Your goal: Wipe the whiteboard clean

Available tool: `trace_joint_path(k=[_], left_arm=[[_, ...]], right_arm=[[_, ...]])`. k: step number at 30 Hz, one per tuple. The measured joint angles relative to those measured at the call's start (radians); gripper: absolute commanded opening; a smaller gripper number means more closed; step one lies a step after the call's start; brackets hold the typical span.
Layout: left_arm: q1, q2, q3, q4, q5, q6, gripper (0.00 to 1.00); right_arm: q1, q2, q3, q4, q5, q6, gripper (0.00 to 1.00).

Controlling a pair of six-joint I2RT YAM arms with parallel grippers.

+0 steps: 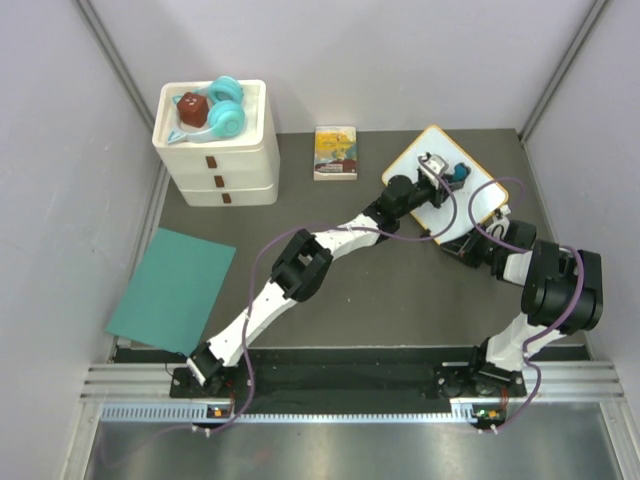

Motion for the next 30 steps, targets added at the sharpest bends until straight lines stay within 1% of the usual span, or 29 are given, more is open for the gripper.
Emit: trace_joint_path(k=[3,8,10,14,18,21,23,27,30], left_arm=[[-0.007,0.000,-0.014,0.022,0.001,0.019,0.00],[-0.011,-0.019,-0.039,0.002,0.002,0.031,0.00],[-0.013,-0.056,-0.086,-0.026,0.006,0.031,0.00],[-0.019,-0.155,-0.249,-0.057,0.003,0.033,0.00],[-0.026,-0.191,-0.335,-0.016,-0.004,0.043,0.00],[-0.027,-0.179,-0.309,-0.012,-0.003,0.043,0.00],[-0.030,-0.131,-0.220,-0.005,-0.008,0.045,0.03],[-0.048,-0.016,-0.021,0.006,-0.055,0.062,0.00],[-0.064,0.004,0.008,0.017,-0.065,0.066,0.00]], right_arm=[[0.000,0.000,0.000,0.000,0.000,0.003,0.00],[0.000,0.000,0.000,0.000,0.000,0.003,0.00],[0.000,0.000,0.000,0.000,0.000,0.003,0.00],[0.000,0.000,0.000,0.000,0.000,0.002,0.00],[0.000,0.000,0.000,0.000,0.001,0.001,0.00],[0.000,0.000,0.000,0.000,0.000,-0.001,0.00],[0.000,0.000,0.000,0.000,0.000,-0.001,0.00],[0.000,0.000,0.000,0.000,0.000,-0.001,0.00],[0.000,0.000,0.000,0.000,0.000,0.001,0.00]])
